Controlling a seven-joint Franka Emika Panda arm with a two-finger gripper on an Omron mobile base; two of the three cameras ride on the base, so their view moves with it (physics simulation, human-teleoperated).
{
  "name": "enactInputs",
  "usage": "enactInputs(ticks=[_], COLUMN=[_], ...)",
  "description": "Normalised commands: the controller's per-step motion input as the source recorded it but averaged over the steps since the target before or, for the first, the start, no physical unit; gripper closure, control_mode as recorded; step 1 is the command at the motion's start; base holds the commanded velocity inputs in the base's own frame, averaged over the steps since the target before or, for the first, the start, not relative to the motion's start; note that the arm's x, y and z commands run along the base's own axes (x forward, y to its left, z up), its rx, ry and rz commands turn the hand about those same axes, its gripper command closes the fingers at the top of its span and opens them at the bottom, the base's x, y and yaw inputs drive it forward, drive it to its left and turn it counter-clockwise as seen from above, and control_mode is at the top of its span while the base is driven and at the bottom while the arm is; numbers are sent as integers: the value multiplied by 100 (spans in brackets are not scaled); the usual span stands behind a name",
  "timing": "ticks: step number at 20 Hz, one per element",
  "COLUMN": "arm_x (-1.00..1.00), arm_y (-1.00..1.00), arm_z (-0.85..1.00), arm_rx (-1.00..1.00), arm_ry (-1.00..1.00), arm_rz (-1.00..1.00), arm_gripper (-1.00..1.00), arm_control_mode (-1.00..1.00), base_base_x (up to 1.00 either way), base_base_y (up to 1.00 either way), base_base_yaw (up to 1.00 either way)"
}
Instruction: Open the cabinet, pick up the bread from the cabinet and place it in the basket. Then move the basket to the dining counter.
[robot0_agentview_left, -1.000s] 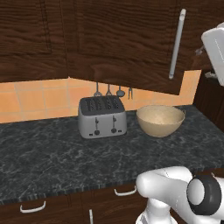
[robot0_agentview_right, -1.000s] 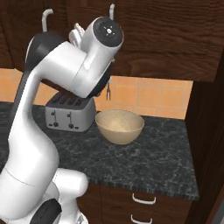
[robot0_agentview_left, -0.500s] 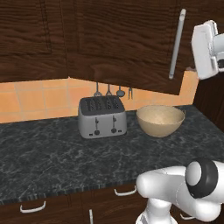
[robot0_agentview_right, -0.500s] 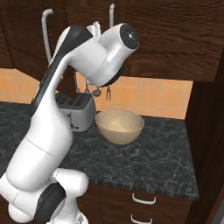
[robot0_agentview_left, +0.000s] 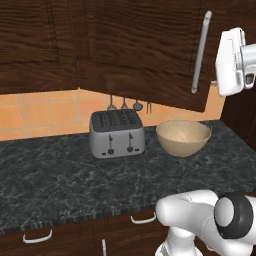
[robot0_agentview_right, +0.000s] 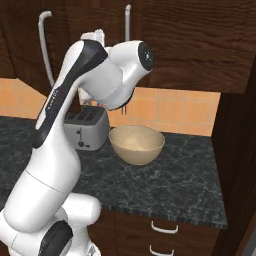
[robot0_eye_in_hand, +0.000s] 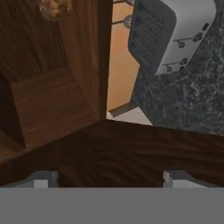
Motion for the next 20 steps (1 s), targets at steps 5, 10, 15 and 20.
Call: enactInputs(ticks=[5, 10, 15, 20], arm_x=[-100, -100, -86, 0], arm_y=[67, 100, 100, 100], arm_z=[13, 0, -4, 0], arm_rx=[4, -6, -15, -18], arm_ry=[0, -4, -15, -14], arm_rz=[30, 20, 8, -1], arm_gripper=[-100, -100, -100, -100], arm_control_mode=[-100, -100, -100, -100], base_base_x=[0, 0, 0, 0], base_base_y=[0, 0, 0, 0], base_base_yaw=[0, 0, 0, 0])
